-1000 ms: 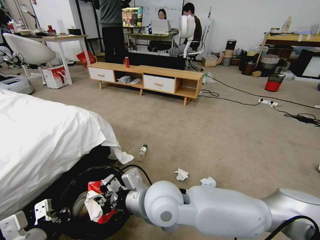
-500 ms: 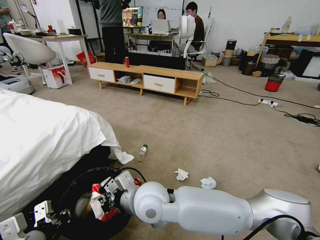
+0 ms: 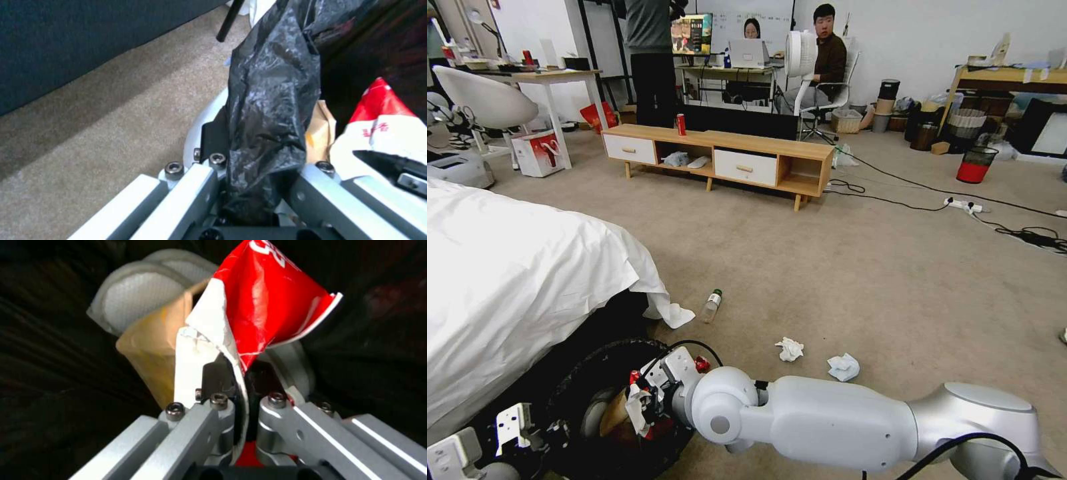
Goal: Pick up the trash bin, then pick up the garbage from the floor and place it into the trash bin.
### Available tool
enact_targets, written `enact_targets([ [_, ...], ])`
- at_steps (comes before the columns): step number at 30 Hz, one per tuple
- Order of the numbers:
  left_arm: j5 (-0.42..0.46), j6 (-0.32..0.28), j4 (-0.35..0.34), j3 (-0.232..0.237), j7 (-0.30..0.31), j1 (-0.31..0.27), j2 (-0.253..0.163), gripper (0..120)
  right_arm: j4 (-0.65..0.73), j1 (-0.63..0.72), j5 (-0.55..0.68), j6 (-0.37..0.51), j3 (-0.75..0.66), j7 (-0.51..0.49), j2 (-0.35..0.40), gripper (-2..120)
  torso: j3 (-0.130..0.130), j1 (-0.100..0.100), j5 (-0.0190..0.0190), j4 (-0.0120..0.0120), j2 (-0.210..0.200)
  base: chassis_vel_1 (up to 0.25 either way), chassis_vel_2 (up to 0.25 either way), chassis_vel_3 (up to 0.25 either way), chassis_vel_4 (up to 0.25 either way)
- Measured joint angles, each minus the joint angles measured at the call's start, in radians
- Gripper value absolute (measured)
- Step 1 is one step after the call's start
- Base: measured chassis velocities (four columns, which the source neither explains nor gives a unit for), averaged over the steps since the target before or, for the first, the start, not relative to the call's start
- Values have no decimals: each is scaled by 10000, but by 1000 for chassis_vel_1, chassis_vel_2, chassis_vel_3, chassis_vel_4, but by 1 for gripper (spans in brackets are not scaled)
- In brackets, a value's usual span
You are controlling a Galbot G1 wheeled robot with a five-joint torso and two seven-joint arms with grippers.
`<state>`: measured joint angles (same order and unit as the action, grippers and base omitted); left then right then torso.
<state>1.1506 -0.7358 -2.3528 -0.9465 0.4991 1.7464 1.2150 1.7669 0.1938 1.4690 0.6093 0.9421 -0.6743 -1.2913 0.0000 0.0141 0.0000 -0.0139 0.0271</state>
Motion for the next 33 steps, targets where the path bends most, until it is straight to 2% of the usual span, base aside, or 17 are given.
enact_targets([
  [14,-109,1,122,51,-58,-60,-13,1,-270,191,-168,-38,116,-115,-88,1,0,0,0,0,0,0,0,0,0],
  [15,-118,2,147,54,-74,-82,-29,1,-179,179,-169,-43,73,-158,-48,7,0,0,0,0,0,0,0,0,0],
  [16,-118,2,147,54,-74,-82,-29,1,-179,179,-169,-43,73,-158,-48,7,0,0,0,0,0,0,0,0,0],
  [17,-132,6,187,66,-83,-121,-43,1,-33,165,-168,-61,-6,-212,-4,14,0,0,0,0,0,0,0,0,0],
  [18,-132,6,187,66,-83,-121,-43,1,-33,165,-168,-61,-6,-212,-4,14,0,0,0,0,0,0,0,0,0],
  [20,-147,9,226,96,-84,-166,-50,1,169,132,-105,-61,-88,-331,58,25,0,0,0,0,0,0,0,0,0],
  [23,-150,9,245,117,-88,-199,-54,1,286,111,-77,-55,-138,-405,110,31,0,0,0,0,0,0,0,0,0],
  [25,-149,9,262,136,-124,-227,-59,1,398,101,-25,-40,-201,-486,184,41,0,0,0,-1,0,0,0,0,0],
  [26,-149,9,262,136,-124,-227,-59,1,398,101,-25,-40,-201,-486,184,41,0,0,0,-1,0,0,0,0,0],
  [28,-146,9,273,139,-136,-229,-67,1,545,98,26,-9,-272,-573,273,54,0,-1,0,0,0,0,0,0,0],
  [31,-145,9,273,139,-138,-229,-69,1,606,92,49,4,-298,-617,292,61,0,0,1,0,0,0,0,0,0],
  [32,-145,9,275,139,-137,-226,-70,1,655,82,59,12,-319,-658,299,70,0,0,0,0,0,0,0,0,0],
  [33,-145,9,275,139,-137,-226,-70,1,655,82,59,12,-319,-658,299,70,0,0,0,0,0,0,0,0,0],
])
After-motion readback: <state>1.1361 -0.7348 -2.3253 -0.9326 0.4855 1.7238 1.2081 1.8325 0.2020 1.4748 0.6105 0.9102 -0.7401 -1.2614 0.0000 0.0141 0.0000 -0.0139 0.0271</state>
